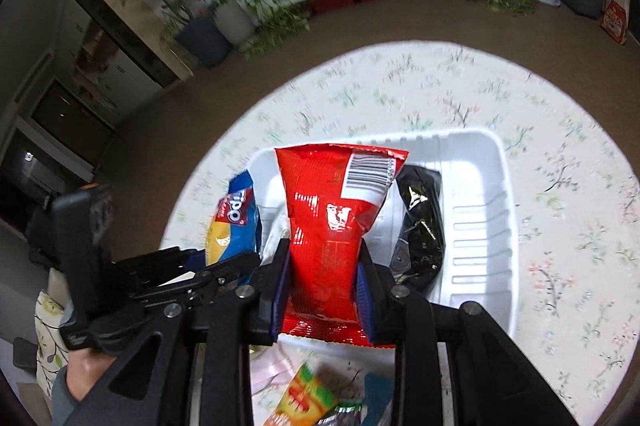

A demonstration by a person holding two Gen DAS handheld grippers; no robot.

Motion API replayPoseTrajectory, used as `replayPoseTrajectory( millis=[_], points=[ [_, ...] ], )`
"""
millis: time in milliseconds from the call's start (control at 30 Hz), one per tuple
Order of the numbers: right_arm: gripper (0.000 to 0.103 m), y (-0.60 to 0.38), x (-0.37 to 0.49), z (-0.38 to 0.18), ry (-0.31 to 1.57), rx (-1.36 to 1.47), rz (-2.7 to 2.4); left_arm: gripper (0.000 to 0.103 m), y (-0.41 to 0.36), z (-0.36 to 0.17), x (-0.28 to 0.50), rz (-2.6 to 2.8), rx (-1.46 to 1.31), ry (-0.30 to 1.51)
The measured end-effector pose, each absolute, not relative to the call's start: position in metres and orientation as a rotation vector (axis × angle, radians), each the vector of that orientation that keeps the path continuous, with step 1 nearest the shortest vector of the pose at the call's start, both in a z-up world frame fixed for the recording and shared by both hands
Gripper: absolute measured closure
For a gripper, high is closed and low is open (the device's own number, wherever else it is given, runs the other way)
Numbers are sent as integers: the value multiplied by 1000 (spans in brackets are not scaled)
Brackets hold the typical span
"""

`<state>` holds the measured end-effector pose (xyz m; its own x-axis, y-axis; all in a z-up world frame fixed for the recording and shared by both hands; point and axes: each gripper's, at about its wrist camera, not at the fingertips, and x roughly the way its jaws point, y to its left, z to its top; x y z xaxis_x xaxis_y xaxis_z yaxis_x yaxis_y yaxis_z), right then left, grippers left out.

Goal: Organize snacks
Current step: 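Lower both held packs into the white tray and open both tools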

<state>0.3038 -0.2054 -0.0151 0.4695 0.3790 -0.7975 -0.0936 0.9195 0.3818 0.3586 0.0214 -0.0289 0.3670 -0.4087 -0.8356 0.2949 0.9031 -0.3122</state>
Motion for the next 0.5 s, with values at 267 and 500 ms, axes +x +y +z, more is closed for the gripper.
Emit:
replayPoseTrajectory(
  millis=[267, 500],
  points=[
    [71, -197, 318, -42, 1091, 256, 263, 78, 2, -55, 370, -438, -75, 1120],
    [70, -194, 320, -43, 1090, 234, 243, 77, -4, -67, 372, -398, -55, 1128]
  ],
)
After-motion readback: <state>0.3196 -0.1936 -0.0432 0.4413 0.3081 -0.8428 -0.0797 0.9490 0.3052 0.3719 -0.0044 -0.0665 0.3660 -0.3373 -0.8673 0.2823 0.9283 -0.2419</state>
